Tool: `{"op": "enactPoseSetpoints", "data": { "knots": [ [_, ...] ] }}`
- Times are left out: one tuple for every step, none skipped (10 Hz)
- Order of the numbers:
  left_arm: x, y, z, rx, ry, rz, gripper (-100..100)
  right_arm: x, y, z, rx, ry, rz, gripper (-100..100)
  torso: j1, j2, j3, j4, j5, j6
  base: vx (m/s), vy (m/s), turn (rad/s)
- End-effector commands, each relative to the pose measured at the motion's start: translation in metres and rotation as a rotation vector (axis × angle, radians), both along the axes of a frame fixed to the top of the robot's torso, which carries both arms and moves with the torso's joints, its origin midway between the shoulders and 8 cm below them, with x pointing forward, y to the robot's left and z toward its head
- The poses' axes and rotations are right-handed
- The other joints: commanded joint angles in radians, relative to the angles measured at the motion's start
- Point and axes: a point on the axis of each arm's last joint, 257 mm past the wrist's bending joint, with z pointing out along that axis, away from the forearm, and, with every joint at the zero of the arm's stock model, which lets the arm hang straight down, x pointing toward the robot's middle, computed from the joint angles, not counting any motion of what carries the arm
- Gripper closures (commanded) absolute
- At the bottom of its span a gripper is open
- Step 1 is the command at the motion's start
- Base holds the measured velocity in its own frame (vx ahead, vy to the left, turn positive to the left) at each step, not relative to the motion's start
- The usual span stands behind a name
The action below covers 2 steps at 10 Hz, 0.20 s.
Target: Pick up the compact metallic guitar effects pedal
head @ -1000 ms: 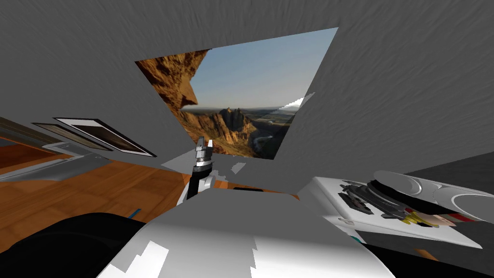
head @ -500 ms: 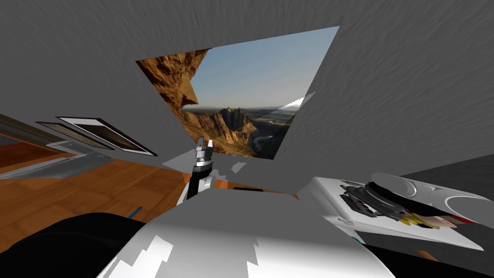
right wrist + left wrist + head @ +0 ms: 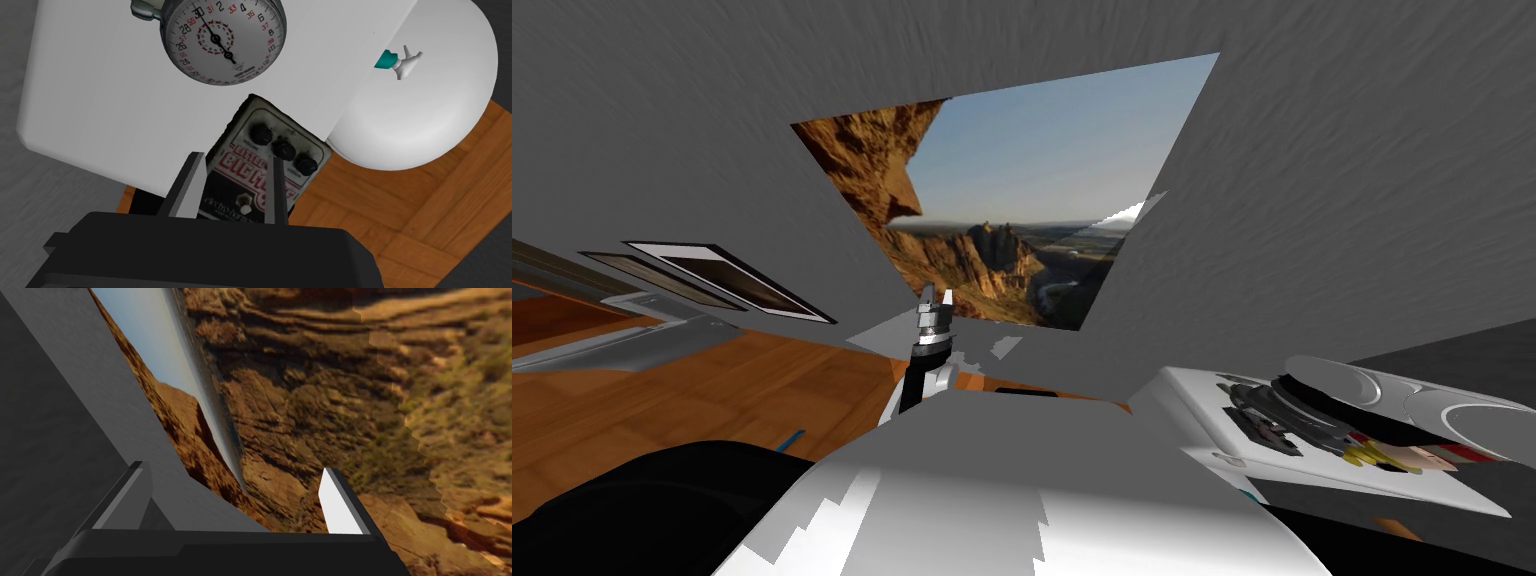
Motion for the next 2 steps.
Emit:
{"op": "enactPoseSetpoints", "data": {
  "knots": [
    [0.0000, 0.0000, 0.0000, 0.000, 0.000, 0.000, 0, 0.0000, 0.0000, 0.0000, 0.000, 0.000, 0.000, 100, 0.000, 0.000, 0.000, 0.000, 0.000, 0.000, 0.012, 0.013, -0.015],
    [0.0000, 0.0000, 0.0000, 0.000, 0.000, 0.000, 0, -0.0003, 0.0002, 0.0009, 0.002, 0.002, 0.001, 0, 0.000, 0.000, 0.000, 0.000, 0.000, 0.000, 0.000, 0.000, 0.000]
  ]
}}
